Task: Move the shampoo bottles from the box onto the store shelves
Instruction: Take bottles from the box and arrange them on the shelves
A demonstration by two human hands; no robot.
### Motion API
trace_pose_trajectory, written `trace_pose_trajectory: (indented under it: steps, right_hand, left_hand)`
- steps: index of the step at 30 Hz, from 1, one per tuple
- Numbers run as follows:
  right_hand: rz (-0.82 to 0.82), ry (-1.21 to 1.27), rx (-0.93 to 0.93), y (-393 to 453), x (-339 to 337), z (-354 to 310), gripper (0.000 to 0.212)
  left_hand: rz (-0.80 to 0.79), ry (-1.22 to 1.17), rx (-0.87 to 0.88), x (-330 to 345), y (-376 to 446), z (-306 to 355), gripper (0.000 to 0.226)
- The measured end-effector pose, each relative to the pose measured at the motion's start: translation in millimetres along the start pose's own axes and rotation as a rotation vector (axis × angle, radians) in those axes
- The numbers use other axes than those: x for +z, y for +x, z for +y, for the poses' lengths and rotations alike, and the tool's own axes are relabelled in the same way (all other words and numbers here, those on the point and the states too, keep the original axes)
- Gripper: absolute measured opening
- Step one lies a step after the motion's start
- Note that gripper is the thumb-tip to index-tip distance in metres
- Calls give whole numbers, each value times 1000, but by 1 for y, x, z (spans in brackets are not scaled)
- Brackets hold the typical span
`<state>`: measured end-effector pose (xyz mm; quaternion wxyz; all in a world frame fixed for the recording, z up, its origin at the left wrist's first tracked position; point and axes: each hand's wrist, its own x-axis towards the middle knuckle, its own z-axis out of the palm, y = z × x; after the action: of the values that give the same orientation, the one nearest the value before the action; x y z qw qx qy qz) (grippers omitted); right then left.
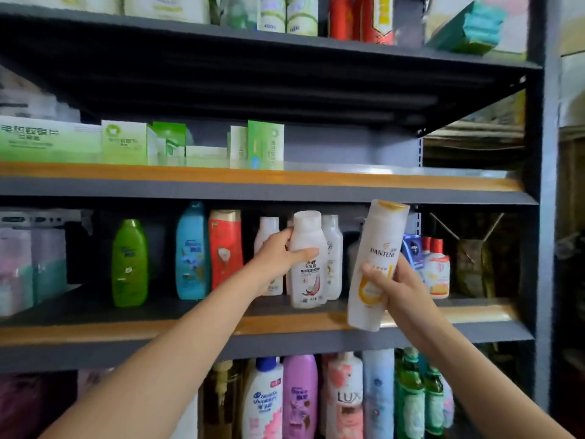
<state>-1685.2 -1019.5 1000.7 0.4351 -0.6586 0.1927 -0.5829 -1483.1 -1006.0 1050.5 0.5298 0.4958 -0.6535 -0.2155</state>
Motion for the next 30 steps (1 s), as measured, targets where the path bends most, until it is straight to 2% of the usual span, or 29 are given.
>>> trace_pose_trajectory:
  steps: [3,8,12,16,21,24,26,30]
  right_hand:
    - [-6,-5,20,7,-10,3,27]
    - [-69,-13,50,18,-20,5,27]
    - [-110,-10,49,19,-24,7,35]
    - [-196,35,90,16,-31,17,39]
    - [-291,8,124,12,-16,31,44]
    - [-314,77,107,22,4,27,42]
    - [-328,62,95,28,19,24,39]
    - [-319,23,70,39,53,21,36]
  left_hand:
    - [-52,61,-49,21,16,-1,40]
    - [-42,29,-103,42,37,-7,47]
    - [-36,38,-114,44,41,-17,42]
    - [-75,66,-211,44,36,-40,43]
    - [-75,174,-187,40,31,-46,37]
    - [-108,138,-227,30,26,-40,28]
    - [-69,67,-248,19,21,-36,21]
    - [-12,-104,-237,-13,3,-27,29]
